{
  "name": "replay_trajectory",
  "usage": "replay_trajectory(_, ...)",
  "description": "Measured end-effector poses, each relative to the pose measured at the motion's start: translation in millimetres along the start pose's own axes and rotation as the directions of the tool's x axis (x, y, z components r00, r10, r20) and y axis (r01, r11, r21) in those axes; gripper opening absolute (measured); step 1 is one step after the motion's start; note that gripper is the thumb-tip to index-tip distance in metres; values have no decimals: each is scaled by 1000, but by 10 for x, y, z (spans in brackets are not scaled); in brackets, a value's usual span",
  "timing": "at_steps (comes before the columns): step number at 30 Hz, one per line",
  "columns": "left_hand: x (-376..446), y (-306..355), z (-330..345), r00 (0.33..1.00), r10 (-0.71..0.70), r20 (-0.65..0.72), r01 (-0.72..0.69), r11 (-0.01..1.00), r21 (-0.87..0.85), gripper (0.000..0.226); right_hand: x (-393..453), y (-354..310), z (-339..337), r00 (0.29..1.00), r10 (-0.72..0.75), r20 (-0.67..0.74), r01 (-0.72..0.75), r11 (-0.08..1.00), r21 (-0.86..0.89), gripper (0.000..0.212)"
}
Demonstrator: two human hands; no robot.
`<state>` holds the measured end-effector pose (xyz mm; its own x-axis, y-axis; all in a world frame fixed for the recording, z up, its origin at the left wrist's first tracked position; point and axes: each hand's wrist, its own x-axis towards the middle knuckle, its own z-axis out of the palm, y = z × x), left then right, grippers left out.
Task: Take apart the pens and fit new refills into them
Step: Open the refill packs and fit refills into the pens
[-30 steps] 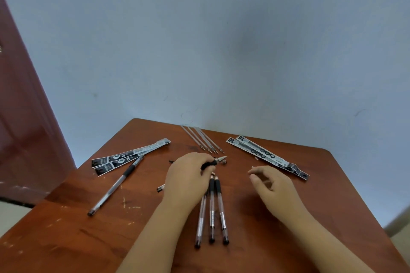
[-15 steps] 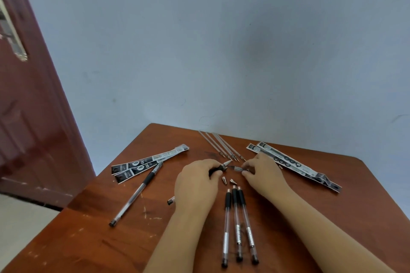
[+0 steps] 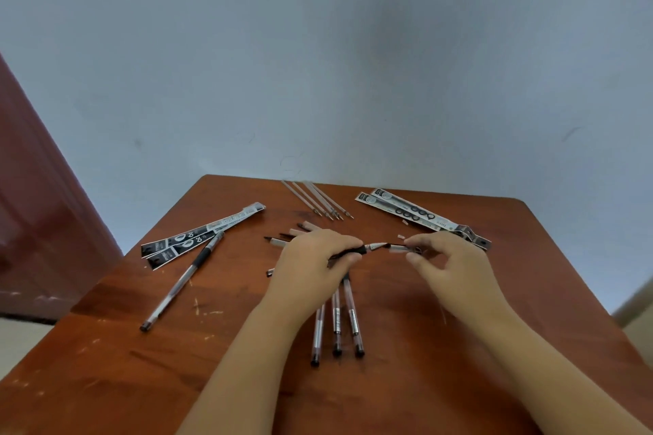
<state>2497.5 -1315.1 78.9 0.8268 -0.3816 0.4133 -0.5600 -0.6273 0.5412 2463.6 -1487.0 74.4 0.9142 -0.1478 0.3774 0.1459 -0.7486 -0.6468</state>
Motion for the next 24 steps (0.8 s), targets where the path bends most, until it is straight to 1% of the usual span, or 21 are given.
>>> replay_trajectory(2, -10, 7, 30, 999, 31, 9, -31, 1000, 4, 24, -23, 26, 12, 1000, 1, -16, 0, 999, 33, 18)
replay_trajectory(6, -9, 1, 70, 998, 66, -5, -66, 998, 8, 22, -15, 41, 23, 997, -66, -42, 66, 998, 0, 17)
replay_trajectory(13, -10, -16, 96, 996, 82, -40, -81, 997, 15, 22, -28, 55, -8, 993, -91, -81, 94, 995, 33, 16)
replay_trajectory(16, -21, -7, 103, 994, 108, -29, -108, 994, 6, 20, -35, 53, 20, 990, -134, -51, 135, 990, 28, 16)
replay_trajectory(21, -27, 23, 85, 994, 110, -2, -110, 994, -16, 17, -59, 54, 49, 968, -249, 37, 249, 969, 1, 13)
replay_trajectory(24, -27, 42, 74, 993, 117, 28, -115, 992, -46, 17, -63, 67, -13, 953, -288, 90, 288, 958, 16, 19)
